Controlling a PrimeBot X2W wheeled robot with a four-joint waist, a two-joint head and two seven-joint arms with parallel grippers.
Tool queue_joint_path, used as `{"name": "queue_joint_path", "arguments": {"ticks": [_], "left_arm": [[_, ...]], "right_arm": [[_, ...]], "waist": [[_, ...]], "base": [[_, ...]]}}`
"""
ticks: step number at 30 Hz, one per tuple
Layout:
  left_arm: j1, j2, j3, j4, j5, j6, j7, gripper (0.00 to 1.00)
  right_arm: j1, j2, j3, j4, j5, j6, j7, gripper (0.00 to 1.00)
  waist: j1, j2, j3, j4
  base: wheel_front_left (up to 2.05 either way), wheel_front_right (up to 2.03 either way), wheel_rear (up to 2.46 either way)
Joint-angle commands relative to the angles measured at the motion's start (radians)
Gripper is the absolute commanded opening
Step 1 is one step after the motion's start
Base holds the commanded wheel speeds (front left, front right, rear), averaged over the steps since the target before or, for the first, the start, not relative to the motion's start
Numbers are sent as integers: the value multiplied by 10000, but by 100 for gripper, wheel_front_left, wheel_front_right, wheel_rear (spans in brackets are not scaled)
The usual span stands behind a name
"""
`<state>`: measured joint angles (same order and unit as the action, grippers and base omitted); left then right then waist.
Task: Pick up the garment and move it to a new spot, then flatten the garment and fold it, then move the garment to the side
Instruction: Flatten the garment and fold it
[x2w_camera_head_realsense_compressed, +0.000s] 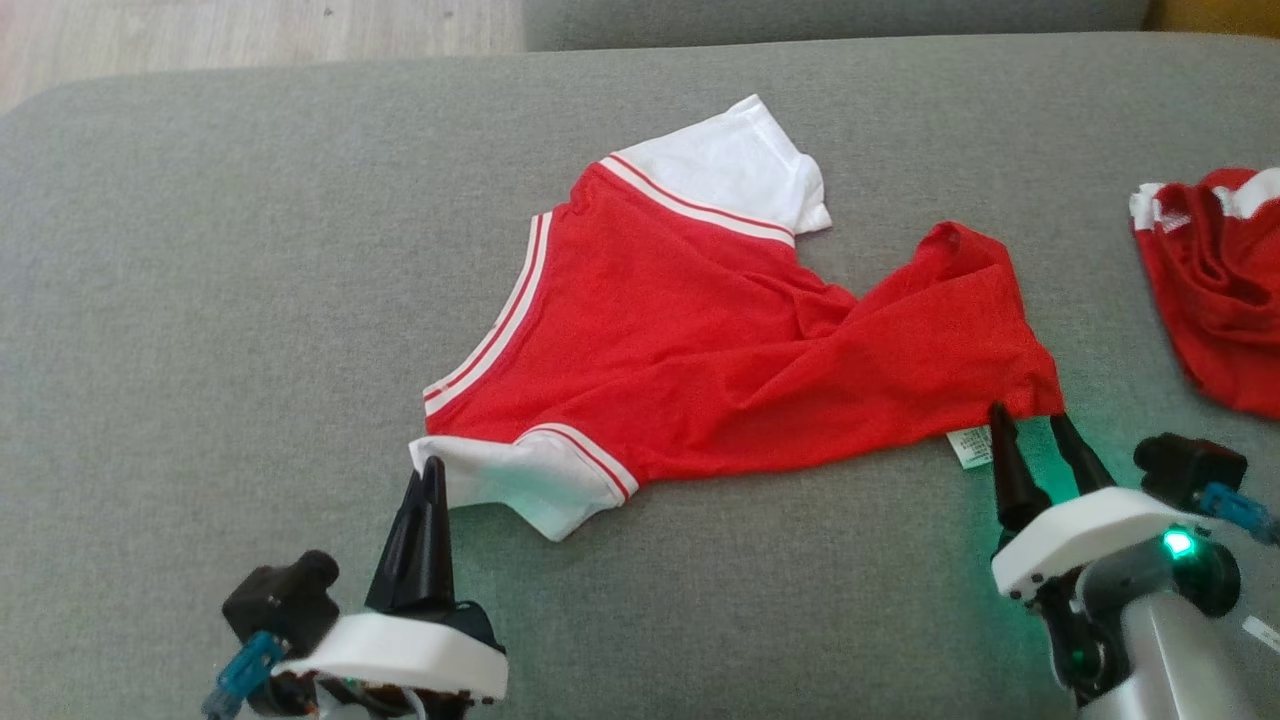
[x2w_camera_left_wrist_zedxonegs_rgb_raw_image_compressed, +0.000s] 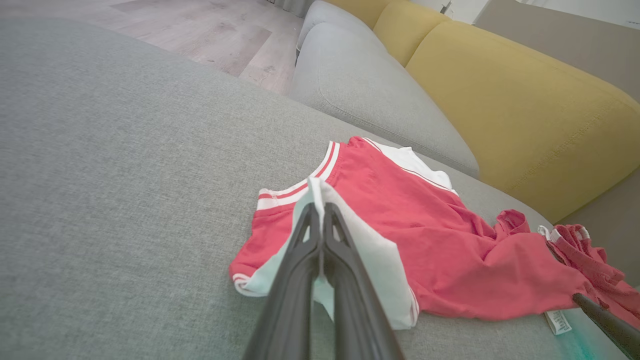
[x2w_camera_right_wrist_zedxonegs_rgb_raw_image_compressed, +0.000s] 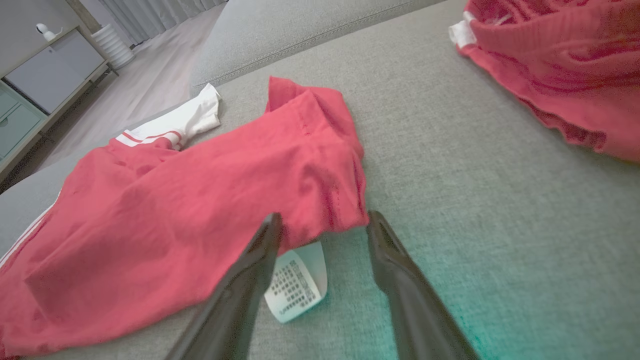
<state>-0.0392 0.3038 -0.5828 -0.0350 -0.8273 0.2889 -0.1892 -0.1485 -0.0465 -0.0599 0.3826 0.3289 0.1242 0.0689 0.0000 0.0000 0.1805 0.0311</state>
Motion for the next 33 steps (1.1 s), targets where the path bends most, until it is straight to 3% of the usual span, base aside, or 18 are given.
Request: {"name": "queue_joint_path", "arguments": {"ticks": [1, 19, 33], "left_arm": [[-367, 123, 295, -238, 22, -26, -41, 0], [-265, 336, 300, -322, 2, 82, 48, 0], [-261, 364, 300, -430, -10, 172, 49, 0]], "right_arm": [[-38, -37, 328, -419, 83, 65, -127, 100], [-803, -37, 855, 476, 1194, 65, -323, 100], [-626, -37, 741, -1199, 221, 65, -106, 100]], "waist": [[0, 0, -27, -29], [0, 0, -86, -31], [0, 0, -33, -80]], "base": [[0, 0, 0], [0, 0, 0], [0, 0, 0]]}}
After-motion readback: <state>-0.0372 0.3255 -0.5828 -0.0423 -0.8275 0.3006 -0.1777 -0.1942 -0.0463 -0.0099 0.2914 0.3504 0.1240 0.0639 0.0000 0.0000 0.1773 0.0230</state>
